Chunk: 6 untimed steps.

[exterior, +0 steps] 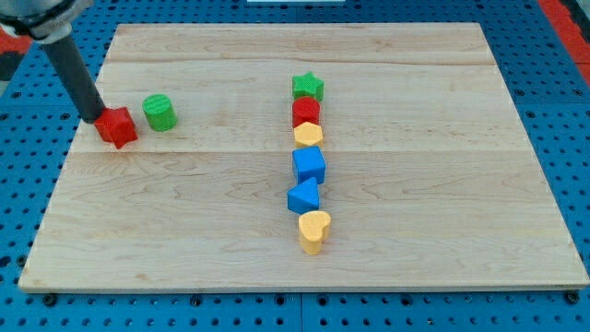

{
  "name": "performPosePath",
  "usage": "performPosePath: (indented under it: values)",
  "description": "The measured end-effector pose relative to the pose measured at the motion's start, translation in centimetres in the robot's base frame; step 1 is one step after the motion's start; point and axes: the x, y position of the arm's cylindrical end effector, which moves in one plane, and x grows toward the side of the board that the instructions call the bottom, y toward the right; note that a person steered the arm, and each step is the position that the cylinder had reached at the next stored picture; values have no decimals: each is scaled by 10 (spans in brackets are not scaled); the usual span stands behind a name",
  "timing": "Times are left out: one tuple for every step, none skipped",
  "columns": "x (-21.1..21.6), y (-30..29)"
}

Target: Move the green circle to the top of the green star

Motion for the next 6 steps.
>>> performPosePath:
  values:
    - [18, 26]
    - [-13, 32]
    - [-30, 51]
    - [-20, 47]
    - [6, 65]
    - [0, 103]
